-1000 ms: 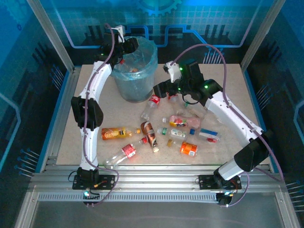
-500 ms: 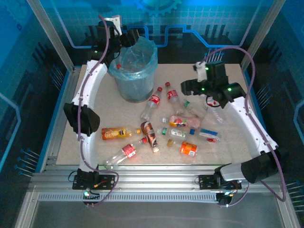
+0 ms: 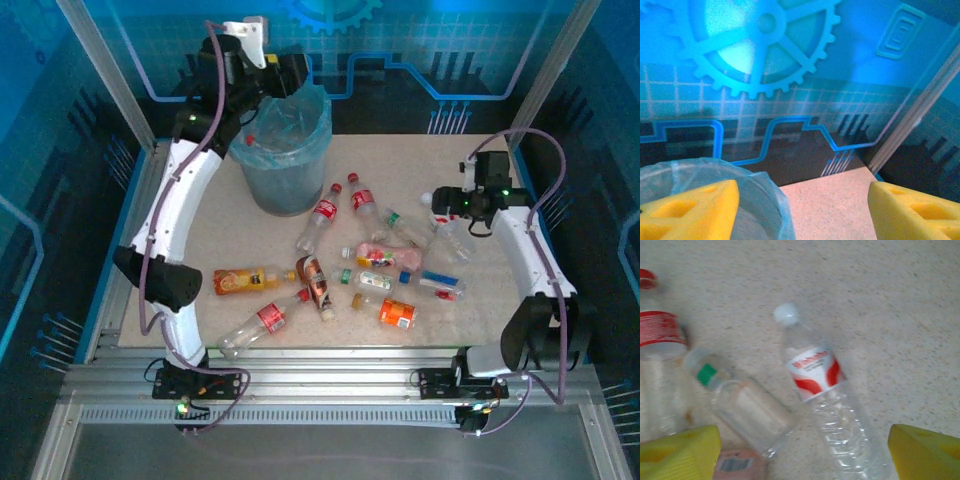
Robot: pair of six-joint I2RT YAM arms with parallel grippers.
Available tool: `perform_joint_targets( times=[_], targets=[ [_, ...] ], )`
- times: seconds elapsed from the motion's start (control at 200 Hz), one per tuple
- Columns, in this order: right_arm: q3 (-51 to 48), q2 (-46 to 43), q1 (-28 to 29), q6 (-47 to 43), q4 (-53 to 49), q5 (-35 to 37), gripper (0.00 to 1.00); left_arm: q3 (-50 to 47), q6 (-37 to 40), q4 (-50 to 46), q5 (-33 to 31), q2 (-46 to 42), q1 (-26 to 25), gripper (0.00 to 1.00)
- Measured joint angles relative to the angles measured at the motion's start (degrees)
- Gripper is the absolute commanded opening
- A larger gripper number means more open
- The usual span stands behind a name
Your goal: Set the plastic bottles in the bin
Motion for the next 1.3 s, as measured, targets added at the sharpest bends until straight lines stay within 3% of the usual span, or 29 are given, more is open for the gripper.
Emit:
perform_joint_targets(
  times=[0.19, 0.515, 0.94, 1.301],
  targets=[
    [-1.77, 3.74, -3.17, -2.01, 3.28, 0.39, 0.89, -0.68, 1.68, -3.04, -0.02, -0.63, -5.03, 0.70],
    [-3.96, 8.35, -3.78, -5.97, 6.58, 0.28, 0.89, -3.93, 1.75, -6.23, 0.07, -1.64, -10.19, 0.70],
    [-4.04, 16.63, -5.49, -7.50, 6.73, -0.68, 0.88, -4.04, 1.36, -8.11, 2.60, -1.62, -12.39, 0.70],
    [-3.89, 18.99, -7.63, -7.93, 6.78, -2.99, 0.76, -4.04, 1.33, -9.09, 2.91, -1.46, -12.57, 0.70]
  ],
)
